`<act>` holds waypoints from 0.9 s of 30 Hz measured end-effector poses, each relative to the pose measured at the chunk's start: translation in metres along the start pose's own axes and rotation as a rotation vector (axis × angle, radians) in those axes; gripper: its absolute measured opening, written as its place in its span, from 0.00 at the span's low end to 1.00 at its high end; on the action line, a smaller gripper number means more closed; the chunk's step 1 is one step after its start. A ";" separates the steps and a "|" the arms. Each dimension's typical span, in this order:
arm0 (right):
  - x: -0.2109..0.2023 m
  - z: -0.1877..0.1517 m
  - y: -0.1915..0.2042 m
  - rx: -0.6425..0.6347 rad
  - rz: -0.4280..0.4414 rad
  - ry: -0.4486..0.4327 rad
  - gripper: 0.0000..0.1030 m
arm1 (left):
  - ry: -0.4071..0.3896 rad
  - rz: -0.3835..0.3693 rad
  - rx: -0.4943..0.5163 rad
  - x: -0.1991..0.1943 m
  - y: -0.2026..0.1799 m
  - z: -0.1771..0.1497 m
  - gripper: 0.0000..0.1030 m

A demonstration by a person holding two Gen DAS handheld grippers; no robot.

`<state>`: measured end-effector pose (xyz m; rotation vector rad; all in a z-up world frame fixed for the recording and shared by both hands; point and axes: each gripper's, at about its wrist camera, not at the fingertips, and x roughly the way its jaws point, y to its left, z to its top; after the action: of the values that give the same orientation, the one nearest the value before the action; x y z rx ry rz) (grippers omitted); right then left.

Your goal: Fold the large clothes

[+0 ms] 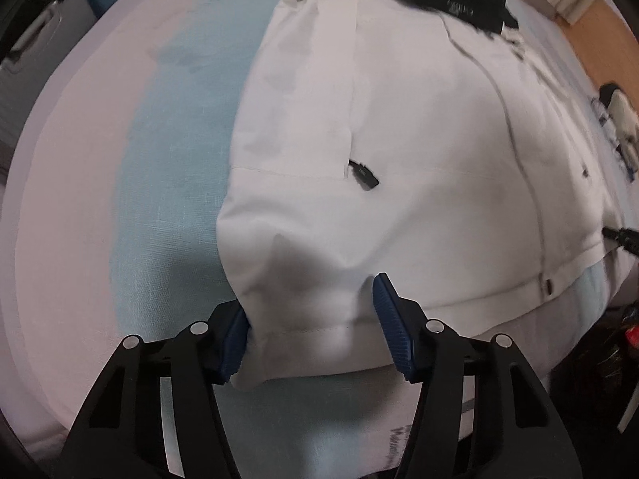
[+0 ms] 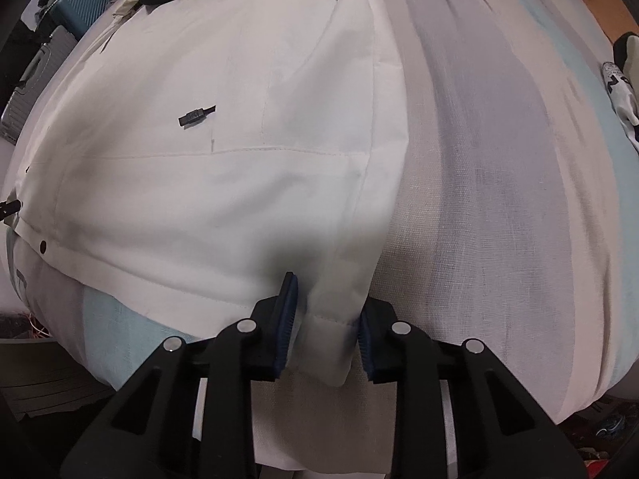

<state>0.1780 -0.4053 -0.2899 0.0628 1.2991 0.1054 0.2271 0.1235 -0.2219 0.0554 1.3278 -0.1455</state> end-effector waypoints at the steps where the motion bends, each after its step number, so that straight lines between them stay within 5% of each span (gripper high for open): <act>1: 0.002 0.000 -0.002 0.003 0.004 0.002 0.30 | 0.004 0.008 -0.004 0.002 0.002 0.000 0.58; 7: 0.006 0.003 -0.015 0.055 0.049 0.020 0.33 | 0.009 0.035 -0.023 0.013 0.003 -0.001 0.68; 11: 0.010 0.000 -0.017 0.079 0.059 0.041 0.32 | 0.001 0.025 -0.008 0.010 -0.002 -0.004 0.51; 17: 0.007 0.006 -0.011 0.071 0.017 0.057 0.13 | -0.008 0.067 0.011 0.002 -0.010 -0.005 0.10; 27: -0.016 0.022 0.008 0.010 -0.080 0.070 0.08 | 0.005 0.107 -0.004 -0.023 -0.022 0.014 0.04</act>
<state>0.1942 -0.3992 -0.2679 0.0157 1.3703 0.0326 0.2324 0.1015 -0.1948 0.1233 1.3267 -0.0525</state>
